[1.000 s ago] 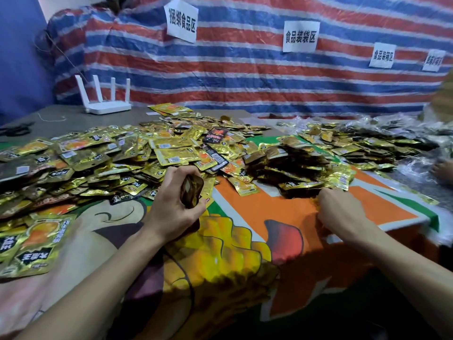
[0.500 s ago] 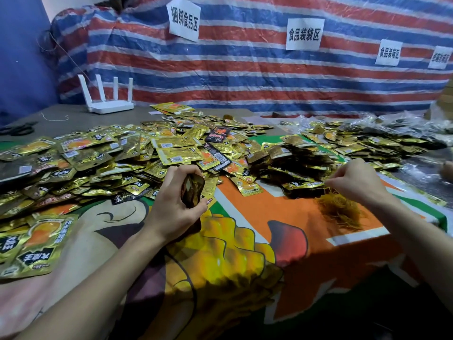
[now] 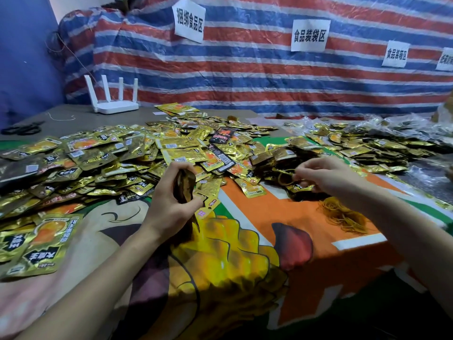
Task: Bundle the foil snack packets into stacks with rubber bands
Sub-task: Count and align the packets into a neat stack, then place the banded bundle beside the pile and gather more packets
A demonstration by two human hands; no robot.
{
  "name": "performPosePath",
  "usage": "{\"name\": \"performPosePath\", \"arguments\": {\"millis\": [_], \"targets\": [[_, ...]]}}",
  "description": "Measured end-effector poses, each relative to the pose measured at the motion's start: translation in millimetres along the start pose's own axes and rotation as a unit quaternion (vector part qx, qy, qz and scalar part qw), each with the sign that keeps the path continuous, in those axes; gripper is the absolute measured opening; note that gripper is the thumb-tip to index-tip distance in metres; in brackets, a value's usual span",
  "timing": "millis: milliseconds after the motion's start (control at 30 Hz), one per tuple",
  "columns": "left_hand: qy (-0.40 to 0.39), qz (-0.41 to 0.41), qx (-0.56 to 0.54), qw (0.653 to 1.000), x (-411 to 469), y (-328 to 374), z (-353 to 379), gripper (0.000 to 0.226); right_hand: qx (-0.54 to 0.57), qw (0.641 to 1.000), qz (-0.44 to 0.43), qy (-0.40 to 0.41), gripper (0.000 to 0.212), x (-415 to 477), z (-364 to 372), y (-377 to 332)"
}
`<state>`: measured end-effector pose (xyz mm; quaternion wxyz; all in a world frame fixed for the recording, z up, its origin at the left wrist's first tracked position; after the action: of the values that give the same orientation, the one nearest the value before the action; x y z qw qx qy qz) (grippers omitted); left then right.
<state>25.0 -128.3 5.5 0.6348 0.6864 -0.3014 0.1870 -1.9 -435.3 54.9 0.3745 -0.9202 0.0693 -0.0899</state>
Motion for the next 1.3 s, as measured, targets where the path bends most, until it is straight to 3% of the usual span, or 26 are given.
{"name": "performPosePath", "arguments": {"millis": [100,200,267,433,567,633,733,800,900,967,1067,1167,1300], "targets": [[0.003,-0.069,-0.124,0.99,0.3,2.6,-5.1,0.045,0.145,0.982,-0.054,-0.104,0.018,-8.8,44.0,-31.6],[-0.023,-0.187,-0.319,0.929,-4.4,-1.5,-1.6,0.059,0.17,0.967,-0.114,-0.154,0.018,-13.9,86.0,-62.5],[-0.014,-0.215,-0.375,0.902,-9.5,-0.8,-4.2,0.065,0.157,0.965,-0.15,-0.149,0.018,-15.4,109.7,-81.8],[0.118,-0.176,-0.275,0.938,-18.2,0.9,-36.6,0.053,0.152,0.955,-0.226,-0.114,0.02,-22.5,151.3,-122.8],[0.099,-0.18,-0.231,0.951,-24.3,5.6,-51.1,0.05,0.194,0.941,-0.247,-0.124,0.017,-28.0,177.6,-147.1],[0.063,-0.237,-0.269,0.931,-28.0,2.0,-55.0,0.052,0.201,0.938,-0.254,-0.12,0.016,-29.5,183.5,-153.3],[0.007,-0.334,-0.385,0.86,-34.1,-5.2,-61.3,0.049,0.185,0.937,-0.28,-0.096,0.018,-30.7,185.0,-153.9],[-0.024,-0.344,-0.448,0.825,-35.8,-4.6,-65.2,0.047,0.173,0.939,-0.29,-0.061,0.013,-29.5,183.2,-149.3],[-0.089,-0.337,-0.46,0.817,-39.3,-1.1,-64.2,0.051,0.154,0.941,-0.298,-0.042,0.012,-29.2,184.0,-144.3],[-0.11,-0.336,-0.464,0.812,-40.6,0.4,-61.1,0.047,0.179,0.936,-0.291,-0.089,0.015,-29.1,189.6,-142.5],[-0.08,-0.326,-0.492,0.803,-34.9,-2.7,-61.6,0.047,0.197,0.929,-0.234,-0.207,0.012,-25.0,200.7,-132.3],[-0.067,-0.325,-0.465,0.821,-32.7,-7.1,-62.4,0.05,0.266,0.892,-0.16,-0.328,0.014,-28.5,206.0,-123.2],[-0.069,-0.332,-0.425,0.839,-37.0,-10.2,-57.6,0.049,0.416,0.844,-0.157,-0.301,0.011,-28.5,191.1,-134.2]]}}
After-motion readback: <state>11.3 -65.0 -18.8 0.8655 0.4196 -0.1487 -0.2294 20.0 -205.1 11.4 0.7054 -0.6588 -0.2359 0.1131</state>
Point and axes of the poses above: each hand's wrist, its own x-axis towards the middle knuckle, its own z-axis out of the palm, y = z × x, the point moved 6 cm from there along x, towards the middle knuckle, and after that the axes turned 7 degrees about -x, right-handed, at the moved point
